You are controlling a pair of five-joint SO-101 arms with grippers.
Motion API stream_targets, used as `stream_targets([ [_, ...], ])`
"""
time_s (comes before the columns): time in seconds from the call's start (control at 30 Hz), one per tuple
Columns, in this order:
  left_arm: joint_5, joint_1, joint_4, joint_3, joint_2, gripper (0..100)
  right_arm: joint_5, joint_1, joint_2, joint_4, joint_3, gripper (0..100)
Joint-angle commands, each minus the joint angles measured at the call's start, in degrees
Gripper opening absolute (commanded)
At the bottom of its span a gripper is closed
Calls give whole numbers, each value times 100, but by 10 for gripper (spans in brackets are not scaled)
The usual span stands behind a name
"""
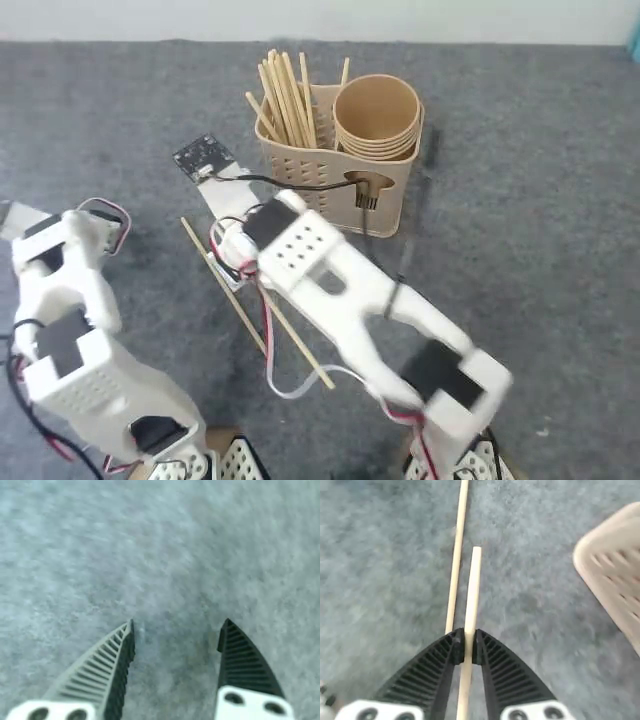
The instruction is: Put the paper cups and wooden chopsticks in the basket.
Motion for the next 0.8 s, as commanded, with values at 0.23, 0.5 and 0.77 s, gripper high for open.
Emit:
stream_targets([
  [0.23, -993, 668, -519, 286, -589, 160, -35, 716, -4154, -1138, 2330, 8],
  [0.5, -1521, 1301, -1767, 2088, -2391, 160, -62, 1455, -6290, -3855, 4396, 8],
  [0.77, -1802, 1389, -1943, 2809, -3455, 160, -88, 2158, -6527, -5727, 4492, 8],
])
